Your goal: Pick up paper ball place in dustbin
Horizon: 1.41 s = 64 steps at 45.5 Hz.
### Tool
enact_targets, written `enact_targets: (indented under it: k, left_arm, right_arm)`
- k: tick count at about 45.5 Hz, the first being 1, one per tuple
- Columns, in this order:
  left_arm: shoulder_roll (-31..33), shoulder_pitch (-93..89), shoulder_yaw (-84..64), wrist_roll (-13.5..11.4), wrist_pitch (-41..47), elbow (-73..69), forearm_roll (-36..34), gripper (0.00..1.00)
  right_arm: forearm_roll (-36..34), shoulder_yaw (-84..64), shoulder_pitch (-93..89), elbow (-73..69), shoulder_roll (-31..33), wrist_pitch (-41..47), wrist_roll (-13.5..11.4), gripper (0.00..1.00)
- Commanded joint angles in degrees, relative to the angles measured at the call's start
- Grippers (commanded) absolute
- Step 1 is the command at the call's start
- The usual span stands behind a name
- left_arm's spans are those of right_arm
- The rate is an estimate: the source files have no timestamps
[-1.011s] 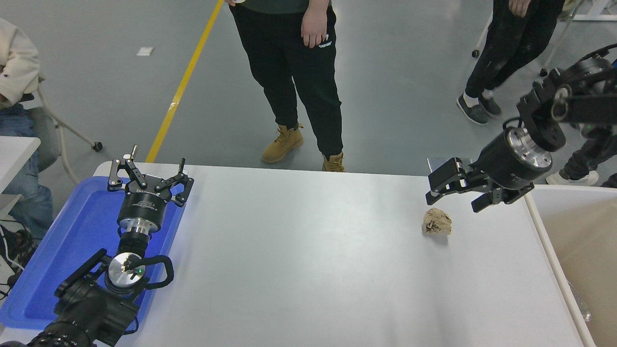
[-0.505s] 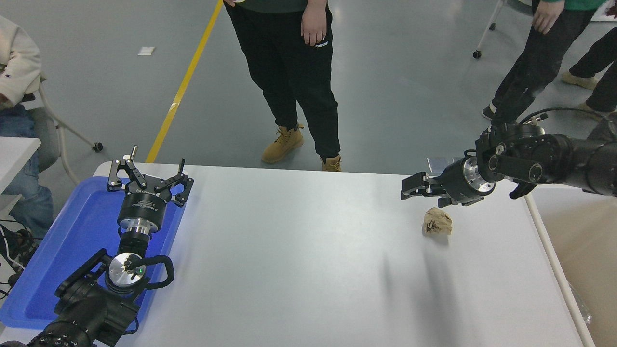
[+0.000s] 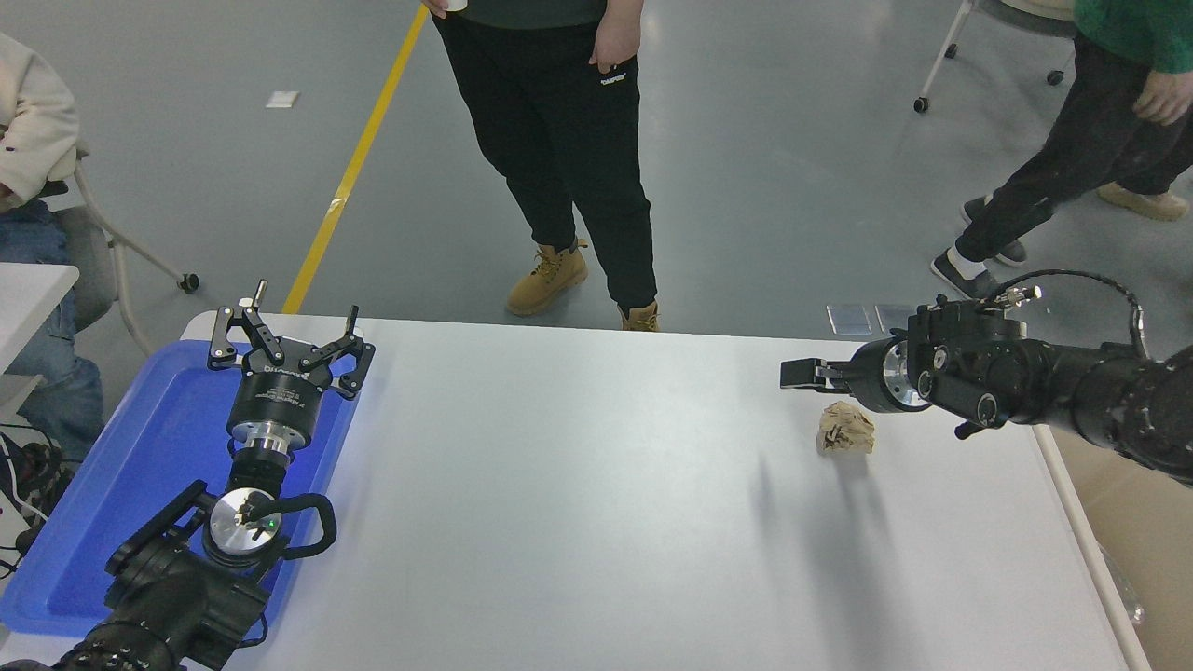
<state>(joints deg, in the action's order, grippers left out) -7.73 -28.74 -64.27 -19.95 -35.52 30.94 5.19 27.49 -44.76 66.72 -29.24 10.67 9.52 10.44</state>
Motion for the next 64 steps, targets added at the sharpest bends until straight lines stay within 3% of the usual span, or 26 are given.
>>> enact_targets:
  k: [1,25,43,50,54,58,64]
  left_arm:
    - [0.0,-0.1,-0.1,0.0,0.0,0.0,0.0,1.0]
    - [0.0,-0.1,-0.1,0.0,0.0,0.0,0.0,1.0]
    - [-0.1,-0.1,-0.1,-0.1,0.0,0.0,0.0,1.0]
    - [0.0,-0.1,0.0,-0.1,0.0,0.0,0.0,1.0]
    - [0.0,-0.1,-0.1,-0.1,0.0,0.0,0.0,1.0]
    - [0.0,-0.1,-0.1,-0.1,0.0,-0.1,0.0,1.0]
    - [0.0,-0.1,0.0,-0.1,0.0,0.0,0.0,1.0]
  right_arm:
    - [1.8,-0.4,-4.5,3.8,-2.2,-5.7,0.1,1.0]
    - [2.4,-2.1,-12.8,16.1,-5.7,-9.4,-0.2,1.0]
    - [4.3,-2.1,-16.0,16.5,-5.8,-10.8,-0.3,0.96]
    - [4.3,-2.0,-16.4,16.5,-5.8,-11.2,-0.5,0.85]
    - [4.3,-2.0,-16.4,16.5,-5.8,-11.4,-1.4,0.67]
    - [5.0,-2.0,-16.5,16.4,-5.8,-11.4,-2.3,0.55]
    - [5.8,-1.9,-16.5,16.2,-5.9,-11.4,-2.6,0.48]
